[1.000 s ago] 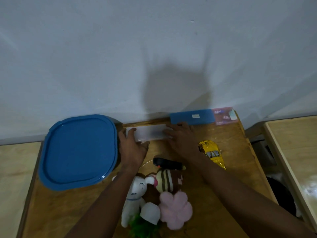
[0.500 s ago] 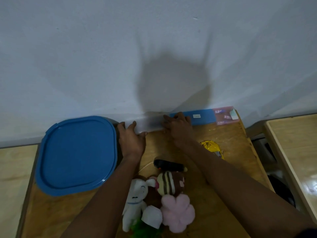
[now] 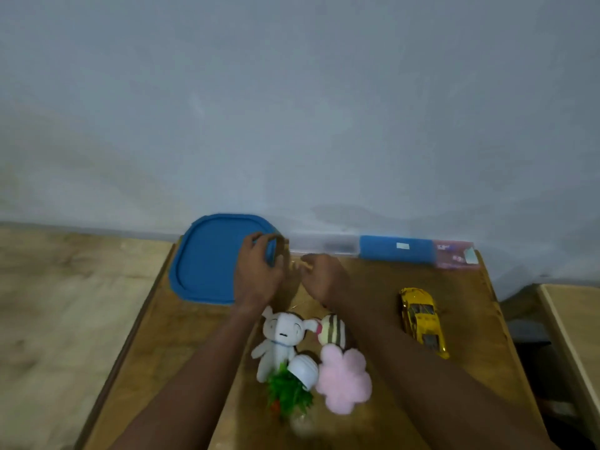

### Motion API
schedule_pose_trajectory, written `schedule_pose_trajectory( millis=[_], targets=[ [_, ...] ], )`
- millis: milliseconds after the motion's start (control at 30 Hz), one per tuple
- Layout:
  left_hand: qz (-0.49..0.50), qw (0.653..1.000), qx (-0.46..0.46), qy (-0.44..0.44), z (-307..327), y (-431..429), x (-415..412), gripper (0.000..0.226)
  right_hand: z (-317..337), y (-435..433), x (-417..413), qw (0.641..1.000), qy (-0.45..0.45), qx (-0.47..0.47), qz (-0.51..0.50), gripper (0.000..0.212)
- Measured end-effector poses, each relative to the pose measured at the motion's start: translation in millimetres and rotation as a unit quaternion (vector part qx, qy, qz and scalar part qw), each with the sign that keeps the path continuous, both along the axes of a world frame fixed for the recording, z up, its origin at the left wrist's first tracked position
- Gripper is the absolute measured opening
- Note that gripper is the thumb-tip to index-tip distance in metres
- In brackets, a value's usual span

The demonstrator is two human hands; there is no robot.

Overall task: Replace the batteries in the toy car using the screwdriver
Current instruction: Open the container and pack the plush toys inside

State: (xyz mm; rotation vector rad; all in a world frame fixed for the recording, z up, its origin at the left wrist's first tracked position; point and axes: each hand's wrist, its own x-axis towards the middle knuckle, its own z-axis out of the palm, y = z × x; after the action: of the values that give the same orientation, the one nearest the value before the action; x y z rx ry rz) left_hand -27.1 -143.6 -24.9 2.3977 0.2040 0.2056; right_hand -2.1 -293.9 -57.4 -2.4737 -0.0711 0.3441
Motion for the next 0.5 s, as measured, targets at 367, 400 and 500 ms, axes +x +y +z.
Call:
schedule_pose_trajectory(
  millis=[367, 400, 500],
  targets=[
    [0.108, 0.976, 0.124, 0.140, 5, 155, -29, 0.072, 26, 94, -33, 0.993, 0.028, 0.086, -0.080, 0.040],
    [0.113, 0.975, 0.123, 0.145, 3, 167, -28, 0.071, 24, 102, -33, 0.991, 0.027, 0.082, -0.098, 0.043],
    [0.103, 0.978, 0.088, 0.158, -8, 197, -22, 0.059, 17, 120, -35, 0.985, 0.010, 0.063, -0.158, 0.044]
  ],
)
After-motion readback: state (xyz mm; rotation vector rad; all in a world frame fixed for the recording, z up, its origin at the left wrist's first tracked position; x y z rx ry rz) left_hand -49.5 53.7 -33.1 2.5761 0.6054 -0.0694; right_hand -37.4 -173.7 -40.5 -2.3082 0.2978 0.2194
